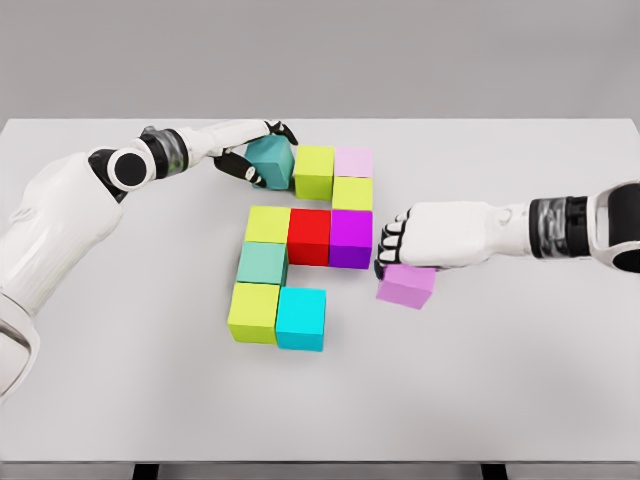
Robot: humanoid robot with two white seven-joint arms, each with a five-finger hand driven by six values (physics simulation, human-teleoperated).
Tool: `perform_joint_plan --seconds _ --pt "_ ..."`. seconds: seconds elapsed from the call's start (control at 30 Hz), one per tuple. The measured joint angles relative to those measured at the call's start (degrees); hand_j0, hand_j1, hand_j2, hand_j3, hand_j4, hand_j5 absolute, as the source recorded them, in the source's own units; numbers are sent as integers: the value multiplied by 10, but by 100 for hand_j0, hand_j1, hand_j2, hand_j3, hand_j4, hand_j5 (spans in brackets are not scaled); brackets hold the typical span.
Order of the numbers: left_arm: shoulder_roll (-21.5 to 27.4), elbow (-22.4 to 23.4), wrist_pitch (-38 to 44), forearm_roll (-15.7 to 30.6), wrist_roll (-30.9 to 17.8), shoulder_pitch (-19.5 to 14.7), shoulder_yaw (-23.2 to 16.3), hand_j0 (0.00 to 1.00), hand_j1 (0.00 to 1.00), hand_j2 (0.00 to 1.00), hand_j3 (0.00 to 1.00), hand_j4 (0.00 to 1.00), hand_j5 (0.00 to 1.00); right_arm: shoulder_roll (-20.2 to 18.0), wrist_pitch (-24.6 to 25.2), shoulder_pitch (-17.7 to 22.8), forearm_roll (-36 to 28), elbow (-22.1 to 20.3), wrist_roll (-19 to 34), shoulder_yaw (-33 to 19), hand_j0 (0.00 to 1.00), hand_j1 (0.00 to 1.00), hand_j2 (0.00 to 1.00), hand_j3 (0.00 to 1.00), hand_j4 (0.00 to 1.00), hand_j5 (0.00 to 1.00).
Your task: Assemble the squares on the desktop into the number 2
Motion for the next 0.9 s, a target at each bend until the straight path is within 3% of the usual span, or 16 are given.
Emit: perform_joint_plan --seconds 0.23,0.63,0.77,0.8,0.87,0.9 --pt "-3 0 1 8 1 0 -1 72 72 72 72 72 72 16 0 0 0 0 0 32 50 50 50 50 50 50" --pt "-8 4 3 15 -1 -1 -2 87 87 87 87 87 87 27 0 -5 0 0 0 58 53 53 53 53 53 53" --pt "-10 7 6 16 -1 -1 -2 94 94 94 94 94 94 28 0 -5 0 0 0 60 61 61 61 61 61 61" --pt "-11 8 6 17 -1 -1 -2 96 96 96 96 96 96 29 0 -5 0 0 0 61 67 67 67 67 67 67" --pt "-11 8 7 19 -2 -1 -2 97 97 97 97 97 97 29 0 -5 0 0 0 61 99 99 99 99 99 99" --pt "-11 8 7 20 -2 -1 -2 97 97 97 97 97 97 29 0 -6 0 0 0 60 100 100 100 100 100 100"
